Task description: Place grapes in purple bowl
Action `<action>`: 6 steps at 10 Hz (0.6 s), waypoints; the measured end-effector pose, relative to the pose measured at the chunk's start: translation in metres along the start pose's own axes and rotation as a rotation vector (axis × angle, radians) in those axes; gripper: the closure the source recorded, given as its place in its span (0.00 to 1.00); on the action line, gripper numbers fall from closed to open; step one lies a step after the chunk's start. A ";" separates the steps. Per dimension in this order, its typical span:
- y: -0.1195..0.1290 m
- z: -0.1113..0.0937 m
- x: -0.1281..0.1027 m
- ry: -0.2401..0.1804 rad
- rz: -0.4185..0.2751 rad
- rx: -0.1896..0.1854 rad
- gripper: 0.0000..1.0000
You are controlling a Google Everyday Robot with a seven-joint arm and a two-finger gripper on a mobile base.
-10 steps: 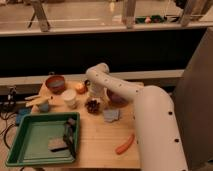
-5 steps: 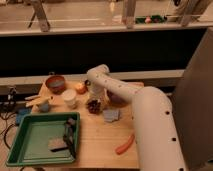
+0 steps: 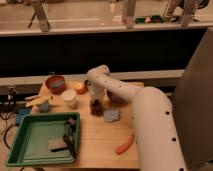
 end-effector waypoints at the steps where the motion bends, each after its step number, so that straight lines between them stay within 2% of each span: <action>1: -0.004 -0.012 -0.001 0.004 -0.005 0.006 0.99; 6: -0.011 -0.040 -0.002 0.024 -0.041 0.028 0.99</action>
